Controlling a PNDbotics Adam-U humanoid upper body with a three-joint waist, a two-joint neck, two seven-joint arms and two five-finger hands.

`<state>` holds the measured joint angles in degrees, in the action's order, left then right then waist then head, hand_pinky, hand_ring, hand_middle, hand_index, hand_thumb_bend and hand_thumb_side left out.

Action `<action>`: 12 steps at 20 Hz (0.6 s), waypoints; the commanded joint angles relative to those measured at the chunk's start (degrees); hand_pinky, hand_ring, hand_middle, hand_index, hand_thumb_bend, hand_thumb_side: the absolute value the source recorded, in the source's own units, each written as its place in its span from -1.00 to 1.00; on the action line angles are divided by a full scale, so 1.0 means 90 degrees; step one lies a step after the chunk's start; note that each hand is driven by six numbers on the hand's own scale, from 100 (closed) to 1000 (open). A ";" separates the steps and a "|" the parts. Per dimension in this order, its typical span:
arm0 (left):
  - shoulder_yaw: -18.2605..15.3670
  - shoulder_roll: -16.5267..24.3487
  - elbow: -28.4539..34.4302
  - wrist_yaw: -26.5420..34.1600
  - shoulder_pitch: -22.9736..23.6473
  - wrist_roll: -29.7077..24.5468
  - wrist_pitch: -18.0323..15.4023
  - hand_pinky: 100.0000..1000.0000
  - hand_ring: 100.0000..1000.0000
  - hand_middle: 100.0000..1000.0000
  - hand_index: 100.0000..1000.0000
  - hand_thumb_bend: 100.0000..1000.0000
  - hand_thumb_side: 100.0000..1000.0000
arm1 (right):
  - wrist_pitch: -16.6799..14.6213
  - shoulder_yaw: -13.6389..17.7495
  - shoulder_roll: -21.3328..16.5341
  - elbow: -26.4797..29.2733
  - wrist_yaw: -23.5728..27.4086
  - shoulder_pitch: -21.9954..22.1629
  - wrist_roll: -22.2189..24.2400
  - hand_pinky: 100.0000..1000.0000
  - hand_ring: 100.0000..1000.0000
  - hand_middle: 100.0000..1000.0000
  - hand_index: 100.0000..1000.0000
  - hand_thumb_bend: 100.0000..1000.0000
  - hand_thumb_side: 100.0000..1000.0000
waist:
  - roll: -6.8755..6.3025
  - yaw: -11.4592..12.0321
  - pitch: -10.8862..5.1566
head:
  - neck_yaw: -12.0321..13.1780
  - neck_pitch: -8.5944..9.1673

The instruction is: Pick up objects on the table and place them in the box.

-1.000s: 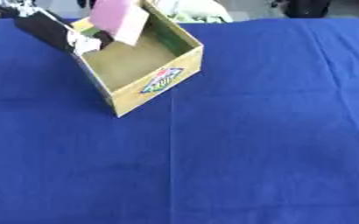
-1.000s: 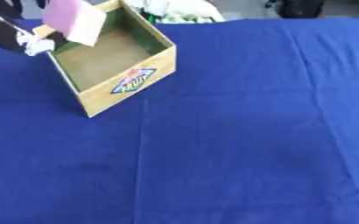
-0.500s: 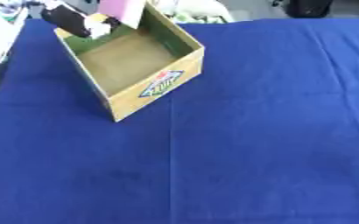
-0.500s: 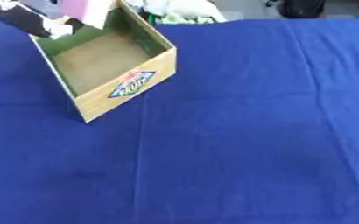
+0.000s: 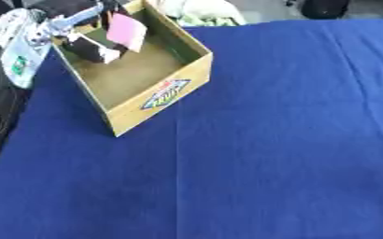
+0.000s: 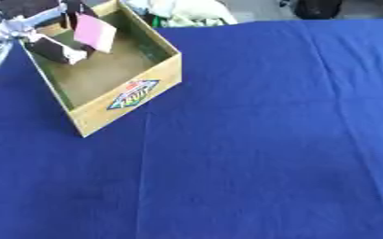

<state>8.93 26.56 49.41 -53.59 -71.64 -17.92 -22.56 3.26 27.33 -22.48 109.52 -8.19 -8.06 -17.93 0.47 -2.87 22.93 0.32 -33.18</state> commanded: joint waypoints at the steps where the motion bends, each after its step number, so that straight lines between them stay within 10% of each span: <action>1: -0.0082 0.0027 -0.0095 -0.0355 -0.0087 0.0108 -0.0014 0.16 0.26 0.28 0.48 -1.00 -0.74 | -0.0033 0.0049 -0.0139 0.0048 0.0039 -0.0033 0.0008 -0.15 0.37 0.09 0.47 -1.00 1.00 | 0.0005 -0.0023 -0.0123 | 0.0015 0.0071; 5: -0.0106 0.0026 -0.0068 -0.0894 -0.0080 0.0443 0.0003 0.35 0.46 0.47 0.66 -0.75 -0.67 | -0.0034 0.0060 -0.0127 0.0044 0.0044 -0.0026 0.0009 -0.16 0.37 0.09 0.47 -1.00 1.00 | -0.0008 -0.0036 -0.0127 | 0.0011 0.0066; 12: -0.0166 0.0045 -0.0078 -0.1680 -0.0093 0.0817 0.0124 0.50 0.69 0.64 0.83 -0.01 0.48 | -0.0027 0.0083 -0.0115 0.0049 0.0043 -0.0018 0.0006 -0.16 0.37 0.09 0.47 -1.00 1.00 | -0.0041 -0.0055 -0.0162 | 0.0006 0.0052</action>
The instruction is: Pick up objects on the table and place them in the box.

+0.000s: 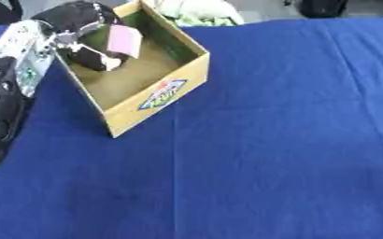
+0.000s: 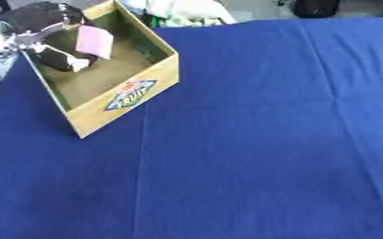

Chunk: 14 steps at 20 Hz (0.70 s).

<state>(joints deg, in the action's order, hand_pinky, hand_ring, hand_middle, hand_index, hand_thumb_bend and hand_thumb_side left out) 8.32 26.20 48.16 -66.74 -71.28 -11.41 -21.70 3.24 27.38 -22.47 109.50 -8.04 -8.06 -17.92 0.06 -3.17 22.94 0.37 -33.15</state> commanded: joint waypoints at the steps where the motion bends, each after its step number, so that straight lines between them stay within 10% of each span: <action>1: -0.0120 0.0083 0.0041 -0.0272 -0.0134 0.0092 0.0034 0.50 0.69 0.64 0.83 -0.01 0.48 | -0.0024 0.0081 -0.0114 0.0051 0.0027 -0.0013 0.0002 -0.16 0.37 0.09 0.47 -1.00 1.00 | 0.0005 -0.0025 -0.0166 | 0.0000 0.0047; 5: -0.0176 0.0097 0.0028 -0.0180 -0.0149 0.0095 -0.0022 0.46 0.66 0.63 0.83 -0.08 0.52 | -0.0017 0.0090 -0.0111 0.0048 0.0026 -0.0003 0.0000 -0.16 0.37 0.09 0.47 -1.00 1.00 | -0.0004 0.0000 -0.0190 | -0.0008 0.0006; 13: -0.0092 0.0219 0.0572 0.1207 -0.0080 -0.0227 -0.0153 0.18 0.44 0.46 0.69 -0.94 0.09 | 0.0016 0.0120 -0.0121 0.0071 -0.0011 0.0025 -0.0033 -0.16 0.37 0.09 0.47 -1.00 1.00 | -0.0012 0.0050 -0.0295 | -0.0030 -0.0068; 14: -0.0072 0.0275 0.0758 0.1516 -0.0048 -0.0297 -0.0120 0.13 0.40 0.43 0.66 -1.00 -0.23 | 0.0026 0.0129 -0.0125 0.0077 -0.0019 0.0034 -0.0046 -0.16 0.37 0.09 0.47 -1.00 1.00 | -0.0017 0.0066 -0.0316 | -0.0046 -0.0083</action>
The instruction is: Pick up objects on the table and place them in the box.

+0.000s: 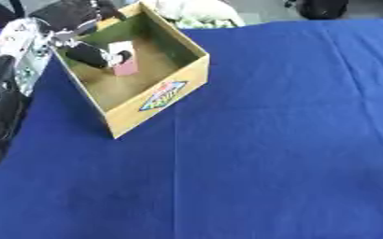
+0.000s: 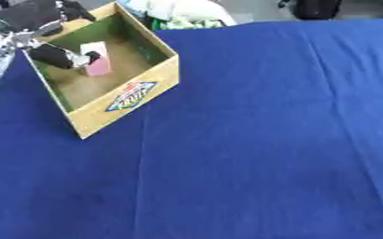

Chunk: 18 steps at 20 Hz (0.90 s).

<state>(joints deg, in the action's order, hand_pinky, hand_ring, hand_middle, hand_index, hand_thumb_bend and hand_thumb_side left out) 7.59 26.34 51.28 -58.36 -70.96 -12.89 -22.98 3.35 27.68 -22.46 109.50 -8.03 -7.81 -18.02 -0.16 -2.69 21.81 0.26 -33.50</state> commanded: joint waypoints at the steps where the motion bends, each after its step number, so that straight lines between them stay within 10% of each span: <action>1: 0.0038 0.0330 0.0651 0.0898 -0.0034 -0.0181 0.0078 0.12 0.39 0.43 0.66 -1.00 -0.28 | 0.0024 0.0105 -0.0133 0.0086 -0.0030 0.0014 -0.0049 -0.16 0.37 0.09 0.47 -1.00 1.00 | 0.0001 0.0033 -0.0214 | -0.0054 -0.0060; 10: 0.0240 0.1358 0.4470 0.3739 0.1329 -0.0364 0.0887 0.10 0.37 0.42 0.65 -1.00 -0.51 | 0.0127 0.0115 -0.0228 0.0243 -0.0168 0.0032 -0.0121 -0.15 0.37 0.09 0.47 -1.00 1.00 | -0.0039 0.0257 -0.0448 | -0.0267 -0.0244; 16: -0.0492 0.1843 0.6834 0.5247 0.3141 0.0618 0.1627 0.04 0.34 0.41 0.64 -1.00 -0.16 | 0.0199 0.0131 -0.0221 0.0361 -0.0242 0.0044 -0.0187 -0.14 0.37 0.09 0.47 -1.00 1.00 | -0.0023 0.0369 -0.0521 | -0.0325 -0.0292; 18: -0.0751 0.1810 0.6987 0.5504 0.3687 0.1022 0.1316 0.07 0.37 0.44 0.70 -1.00 0.06 | 0.0213 0.0139 -0.0216 0.0397 -0.0258 0.0046 -0.0219 -0.14 0.37 0.10 0.47 -1.00 1.00 | 0.0002 0.0412 -0.0550 | -0.0348 -0.0320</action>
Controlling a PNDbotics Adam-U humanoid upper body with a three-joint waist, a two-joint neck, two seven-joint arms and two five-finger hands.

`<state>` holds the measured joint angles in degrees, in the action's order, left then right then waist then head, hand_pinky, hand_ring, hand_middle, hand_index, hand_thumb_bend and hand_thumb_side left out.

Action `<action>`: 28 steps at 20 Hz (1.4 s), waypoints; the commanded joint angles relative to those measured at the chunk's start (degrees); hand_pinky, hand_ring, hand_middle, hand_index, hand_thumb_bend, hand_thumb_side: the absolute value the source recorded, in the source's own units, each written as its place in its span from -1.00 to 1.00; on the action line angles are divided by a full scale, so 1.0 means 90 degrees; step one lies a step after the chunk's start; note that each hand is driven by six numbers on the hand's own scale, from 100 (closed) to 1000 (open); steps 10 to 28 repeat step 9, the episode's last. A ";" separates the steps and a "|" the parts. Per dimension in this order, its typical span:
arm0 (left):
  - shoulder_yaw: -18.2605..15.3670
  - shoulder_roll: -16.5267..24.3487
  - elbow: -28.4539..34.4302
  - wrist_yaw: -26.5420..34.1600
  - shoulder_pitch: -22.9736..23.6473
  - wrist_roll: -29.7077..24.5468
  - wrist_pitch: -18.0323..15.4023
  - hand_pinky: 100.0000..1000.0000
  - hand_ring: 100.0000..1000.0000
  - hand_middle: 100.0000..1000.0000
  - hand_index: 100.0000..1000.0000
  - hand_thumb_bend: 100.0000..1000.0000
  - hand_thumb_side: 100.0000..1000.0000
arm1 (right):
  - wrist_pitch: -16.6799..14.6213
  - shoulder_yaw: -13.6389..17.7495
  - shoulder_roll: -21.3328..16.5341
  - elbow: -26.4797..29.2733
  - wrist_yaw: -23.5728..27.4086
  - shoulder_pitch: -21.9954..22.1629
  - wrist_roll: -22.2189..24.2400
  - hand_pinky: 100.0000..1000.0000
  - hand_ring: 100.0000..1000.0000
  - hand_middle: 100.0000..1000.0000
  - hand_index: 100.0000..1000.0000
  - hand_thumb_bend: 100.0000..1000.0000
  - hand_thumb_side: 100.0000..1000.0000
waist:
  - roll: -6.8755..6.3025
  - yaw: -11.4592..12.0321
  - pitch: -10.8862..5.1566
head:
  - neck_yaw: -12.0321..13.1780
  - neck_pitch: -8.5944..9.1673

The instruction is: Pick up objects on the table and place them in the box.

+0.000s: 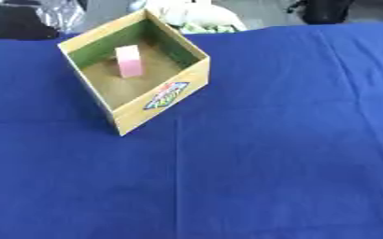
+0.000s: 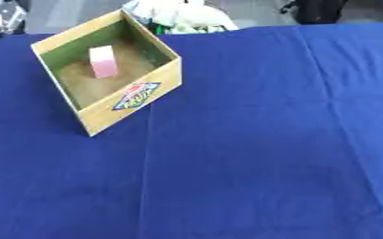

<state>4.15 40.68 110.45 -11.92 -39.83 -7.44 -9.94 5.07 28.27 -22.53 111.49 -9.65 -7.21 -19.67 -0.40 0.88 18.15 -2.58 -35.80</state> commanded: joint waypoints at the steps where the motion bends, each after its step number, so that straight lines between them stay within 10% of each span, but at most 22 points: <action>1: -0.0504 0.0169 0.0436 0.0444 0.0492 0.0626 -0.0297 0.09 0.39 0.44 0.70 -1.00 0.16 | 0.0024 0.0074 -0.0205 0.0198 -0.0080 -0.0021 -0.0060 -0.14 0.37 0.10 0.47 -1.00 1.00 | 0.0043 0.0034 -0.0158 | -0.0040 -0.0079; 9: -0.1370 -0.0589 0.0460 0.1070 0.2263 0.2127 -0.1427 0.07 0.36 0.40 0.63 -1.00 0.36 | -0.0099 0.0058 -0.0192 0.0342 0.0022 -0.0024 -0.0412 -0.11 0.38 0.10 0.47 -1.00 1.00 | 0.0183 0.0186 -0.0222 | -0.0157 -0.0148; 28: -0.1370 -0.0589 0.0460 0.1070 0.2263 0.2127 -0.1427 0.07 0.36 0.40 0.63 -1.00 0.36 | -0.0099 0.0058 -0.0192 0.0342 0.0022 -0.0024 -0.0412 -0.11 0.38 0.10 0.47 -1.00 1.00 | 0.0183 0.0186 -0.0222 | -0.0157 -0.0148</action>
